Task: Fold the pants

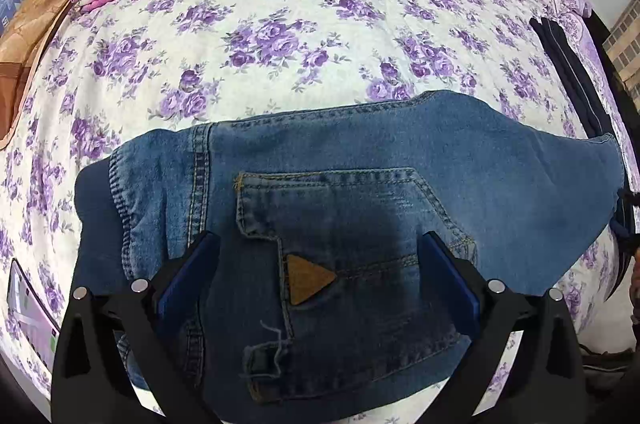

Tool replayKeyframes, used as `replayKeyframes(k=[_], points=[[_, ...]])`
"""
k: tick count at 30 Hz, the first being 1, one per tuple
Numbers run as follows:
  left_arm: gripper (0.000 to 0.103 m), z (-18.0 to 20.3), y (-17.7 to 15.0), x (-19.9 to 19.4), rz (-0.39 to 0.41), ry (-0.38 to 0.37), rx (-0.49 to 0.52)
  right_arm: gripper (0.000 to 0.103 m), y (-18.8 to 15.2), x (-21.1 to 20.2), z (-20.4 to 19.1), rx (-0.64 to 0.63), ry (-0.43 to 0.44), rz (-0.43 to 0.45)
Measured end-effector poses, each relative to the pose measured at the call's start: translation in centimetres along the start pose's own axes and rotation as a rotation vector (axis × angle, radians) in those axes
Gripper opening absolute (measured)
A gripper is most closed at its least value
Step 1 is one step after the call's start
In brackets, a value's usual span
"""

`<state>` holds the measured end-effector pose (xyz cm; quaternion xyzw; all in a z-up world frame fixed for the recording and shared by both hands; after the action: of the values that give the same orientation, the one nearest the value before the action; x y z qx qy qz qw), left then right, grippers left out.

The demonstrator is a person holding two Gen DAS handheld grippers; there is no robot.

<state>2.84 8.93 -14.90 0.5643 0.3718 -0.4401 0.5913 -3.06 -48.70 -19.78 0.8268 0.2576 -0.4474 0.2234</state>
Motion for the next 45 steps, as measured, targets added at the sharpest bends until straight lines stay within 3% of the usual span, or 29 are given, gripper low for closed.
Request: replayKeyframes(k=[2,4,8,11,14,17,21,23,25,26,28,29,32,35,36,37,39,41,43,45], points=[[0.098,-0.2,-0.1,-0.2,0.006,0.012,-0.004,0.077,0.5,0.7,-1.5,-0.026,0.014,0.01],[0.098,-0.4,-0.3,-0.1,0.01,0.014,-0.011,0.028,0.6,1.6,-2.9,-0.043,-0.01,-0.003],[0.099,-0.2,-0.9,1.2,-0.003,0.044,0.012,0.016,0.9,2.4,-4.3,-0.03,-0.06,0.003],[0.099,-0.5,-0.5,0.8,-0.015,0.031,-0.024,0.016,-0.6,-1.5,-10.2,-0.267,-0.081,0.089],[0.098,-0.7,-0.7,0.4,-0.007,0.027,-0.052,0.016,-3.3,-5.0,-17.2,-0.546,-0.027,0.134],[0.098,-0.6,-0.7,-0.6,0.01,0.056,-0.073,0.017,-7.4,-5.3,-22.9,-0.822,-0.048,0.164],[0.098,-0.9,-0.3,-2.7,0.056,0.069,-0.078,0.021,-13.9,-0.8,-26.0,-1.001,-0.018,0.045],[0.098,-1.4,-0.1,-3.5,0.072,0.065,-0.092,0.028,-17.2,1.5,-26.1,-1.095,-0.031,-0.007],[0.098,-1.7,-0.1,-3.8,0.076,0.06,-0.105,0.065,-20.7,4.8,-25.6,-1.192,-0.062,-0.119],[0.098,-2.0,-0.2,-3.8,0.074,0.06,-0.111,0.069,-22.8,6.5,-25.0,-1.243,-0.06,-0.217],[0.098,-2.4,-0.6,-3.5,0.057,0.065,-0.129,0.073,-24.9,7.0,-24.3,-1.309,-0.09,-0.26],[0.098,-2.7,-0.8,-3.3,0.05,0.066,-0.137,0.072,-25.4,6.6,-24.6,-1.325,-0.084,-0.258],[0.098,-3.2,-1.3,-3.1,0.045,0.065,-0.153,0.07,-23.8,3.9,-25.3,-1.195,0.077,-0.35],[0.098,-3.4,-1.5,-2.9,0.041,0.062,-0.17,0.069,-20.2,1.2,-26.9,-1.099,0.147,-0.265],[0.098,-3.3,-1.4,-2.9,0.041,0.064,-0.17,0.058,-18.3,1.2,-27.5,-1.066,0.119,-0.21],[0.098,-3.1,-1.3,-2.8,0.039,0.062,-0.168,0.04,-17.0,1.6,-27.6,-1.047,0.079,-0.173],[0.098,-2.6,-1.1,-2.6,0.031,0.072,-0.155,0.026,-14.8,3.7,-28.0,-1.037,-0.011,-0.109],[0.098,-2.3,-1.0,-2.4,0.026,0.083,-0.143,0.023,-14.4,5.9,-28.0,-1.047,-0.069,-0.089],[0.098,-2.3,-1.2,-2.2,0.014,0.069,-0.151,0.023,-15.8,9.5,-26.8,-1.092,-0.144,-0.169],[0.098,-2.9,-1.5,-1.9,-0.004,0.07,-0.17,0.023,-17.0,10.5,-27.0,-1.206,-0.171,-0.104]])
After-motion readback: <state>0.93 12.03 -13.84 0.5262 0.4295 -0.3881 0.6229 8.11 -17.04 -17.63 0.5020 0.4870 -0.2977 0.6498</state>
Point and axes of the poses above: each gripper's, at about its wrist camera, not at the fingertips, and x roughly the way its jaws point, z to its right, y to its top, the point moved 5 cm from there along x, roughly the way its jaws point
